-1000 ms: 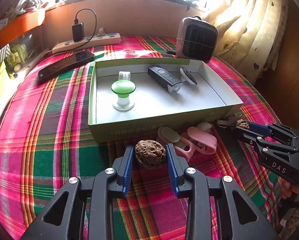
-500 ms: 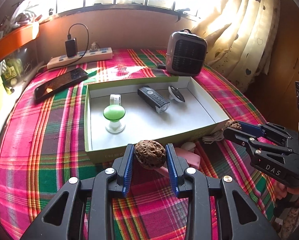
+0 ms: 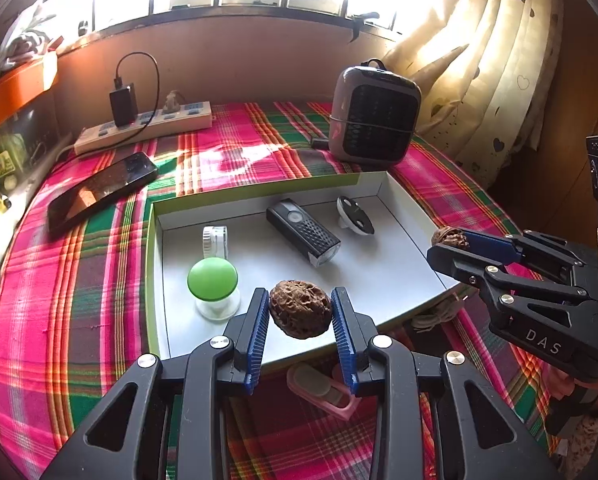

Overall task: Organize objects
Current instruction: 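Carry both walnuts into the tray and open both tools to release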

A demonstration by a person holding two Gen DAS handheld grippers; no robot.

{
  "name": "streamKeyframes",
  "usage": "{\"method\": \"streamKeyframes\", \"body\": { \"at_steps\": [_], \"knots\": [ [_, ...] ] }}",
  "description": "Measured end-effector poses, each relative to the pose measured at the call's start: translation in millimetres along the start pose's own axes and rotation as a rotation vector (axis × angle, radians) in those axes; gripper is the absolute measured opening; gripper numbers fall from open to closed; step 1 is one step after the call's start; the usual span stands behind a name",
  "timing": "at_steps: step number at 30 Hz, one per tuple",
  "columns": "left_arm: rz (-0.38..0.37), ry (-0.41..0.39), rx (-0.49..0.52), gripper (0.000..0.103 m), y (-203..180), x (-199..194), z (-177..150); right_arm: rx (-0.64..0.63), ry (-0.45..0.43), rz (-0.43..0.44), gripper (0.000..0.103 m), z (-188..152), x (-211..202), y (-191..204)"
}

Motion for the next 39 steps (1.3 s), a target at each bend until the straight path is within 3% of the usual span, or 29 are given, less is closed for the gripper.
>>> {"method": "streamKeyframes", "body": {
  "at_steps": [20, 39],
  "knots": [
    [0.024, 0.039, -0.023, 0.030, 6, 48, 27, -0.021, 0.084, 0.036, 0.032, 1, 52, 4],
    [0.064, 0.049, -0.010, 0.030, 10, 67, 30, -0.077, 0.092, -0.021, 0.032, 2, 66, 3]
  ]
}}
Point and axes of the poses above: each gripper's, at about its wrist camera, not at the fingertips, and x roughly the way its jaws point, y to its left, z to its top, the point moved 10 cm from there along x, roughly the way its jaws point, and after that the axes turned 12 degrees about -x, right-handed, at the moved point
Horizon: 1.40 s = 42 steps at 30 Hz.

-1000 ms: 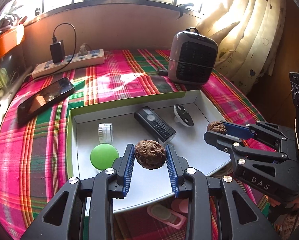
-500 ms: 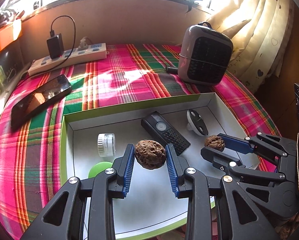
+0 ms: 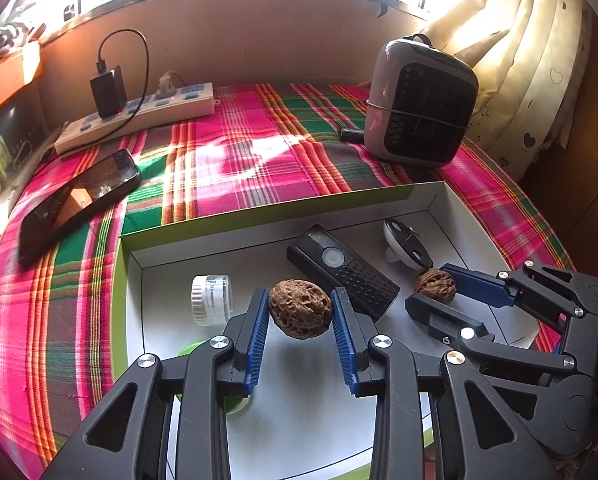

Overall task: Organize objects
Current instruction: 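Carry both walnuts into the tray and open both tools to release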

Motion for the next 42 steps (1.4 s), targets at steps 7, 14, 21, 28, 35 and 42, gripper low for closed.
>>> {"method": "streamKeyframes", "body": {
  "at_steps": [7, 14, 21, 28, 35, 42],
  "knots": [
    [0.006, -0.006, 0.009, 0.030, -0.7, 2.0, 0.8, -0.012, -0.007, -0.012, 0.033, 0.8, 0.5, 1.9],
    [0.008, -0.007, 0.011, 0.030, -0.8, 2.6, 0.6, -0.016, -0.011, -0.018, 0.032, 0.7, 0.2, 1.1],
    [0.004, -0.007, 0.013, 0.030, -1.3, 2.4, -0.2, -0.016, -0.012, -0.024, 0.033, 1.1, -0.7, 0.2],
    [0.004, -0.008, 0.013, 0.030, -1.5, 2.2, -0.6, -0.014, -0.012, -0.030, 0.034, 0.7, -0.7, -1.8],
    [0.002, -0.005, 0.015, 0.032, -2.3, 1.9, -2.3, -0.007, -0.017, -0.033, 0.042, 0.4, -3.2, -3.0],
    [0.003, -0.010, 0.020, 0.036, -2.5, -1.1, -4.7, -0.001, -0.025, -0.035, 0.048, -0.2, -7.4, -2.7]
  ]
}}
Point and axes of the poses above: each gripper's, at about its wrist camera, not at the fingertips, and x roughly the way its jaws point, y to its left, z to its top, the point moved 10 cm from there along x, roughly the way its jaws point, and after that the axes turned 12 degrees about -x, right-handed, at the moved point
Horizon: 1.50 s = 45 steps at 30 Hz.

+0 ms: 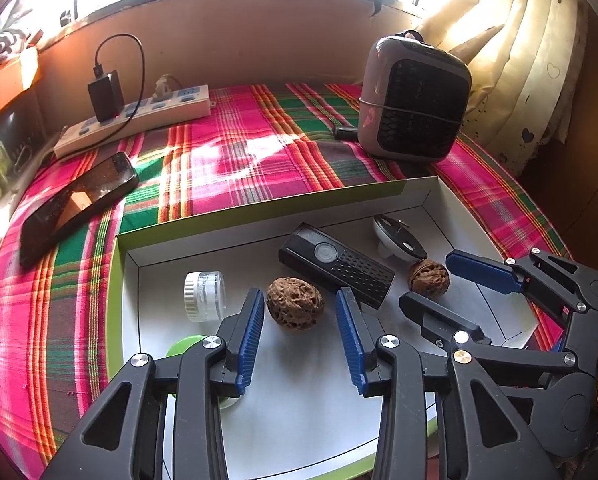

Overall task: Organize objects
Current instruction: 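Carry both walnuts into the tray and open both tools to release, then withdraw both tools from the tray toward the pink clips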

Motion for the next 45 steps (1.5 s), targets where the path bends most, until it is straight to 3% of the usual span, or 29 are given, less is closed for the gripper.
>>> {"method": "streamKeyframes", "body": {
  "at_steps": [19, 35, 45],
  "knots": [
    [0.021, -0.045, 0.015, 0.038, -6, -30, -5, 0.032, -0.043, -0.011, 0.051, -3, -26, -3],
    [0.018, -0.108, 0.028, 0.039, -15, -69, -28, 0.063, -0.101, -0.027, 0.051, -16, -65, 3],
    [-0.005, -0.093, -0.007, 0.039, -11, -83, -53, 0.069, -0.113, -0.039, 0.051, -35, -81, 6]
  ]
}}
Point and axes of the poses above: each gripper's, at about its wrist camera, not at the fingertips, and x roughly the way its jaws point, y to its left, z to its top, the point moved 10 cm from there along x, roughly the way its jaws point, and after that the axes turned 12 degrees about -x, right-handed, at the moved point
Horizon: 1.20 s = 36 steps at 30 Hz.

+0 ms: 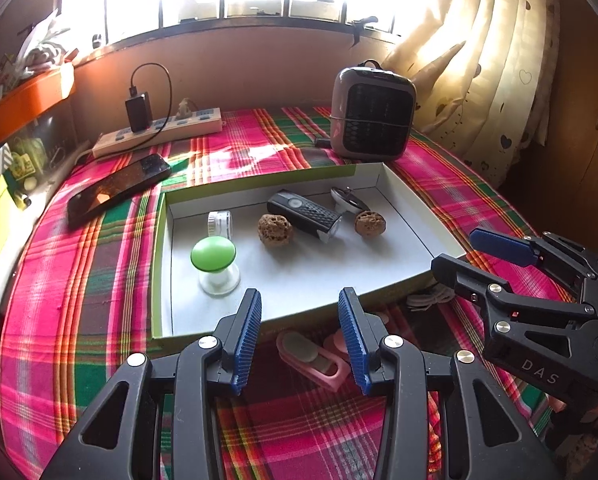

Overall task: Organize objects
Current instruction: 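Withdraw both tools from the tray toward the pink clips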

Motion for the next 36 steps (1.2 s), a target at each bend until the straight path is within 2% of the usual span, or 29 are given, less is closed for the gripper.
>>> {"method": "streamKeyframes", "body": {
  "at_steps": [6, 13, 19, 36],
  "knots": [
    [-0.017, 0.012, -0.009, 0.039, 0, -7, -16, 0.009, 0.007, 0.006, 0.051, -14, -5, 2],
    [-0.022, 0.049, -0.011, 0.046, 1, -4, -33, 0.018, 0.011, 0.013, 0.051, -27, -10, 4],
    [-0.012, 0.084, -0.018, 0.046, 0, 7, -45, 0.021, 0.015, 0.017, 0.051, -31, -11, 5],
    [0.033, 0.084, -0.048, 0.046, 20, 9, -46, 0.001, 0.035, 0.052, 0.051, -33, -6, 22]
  ]
}}
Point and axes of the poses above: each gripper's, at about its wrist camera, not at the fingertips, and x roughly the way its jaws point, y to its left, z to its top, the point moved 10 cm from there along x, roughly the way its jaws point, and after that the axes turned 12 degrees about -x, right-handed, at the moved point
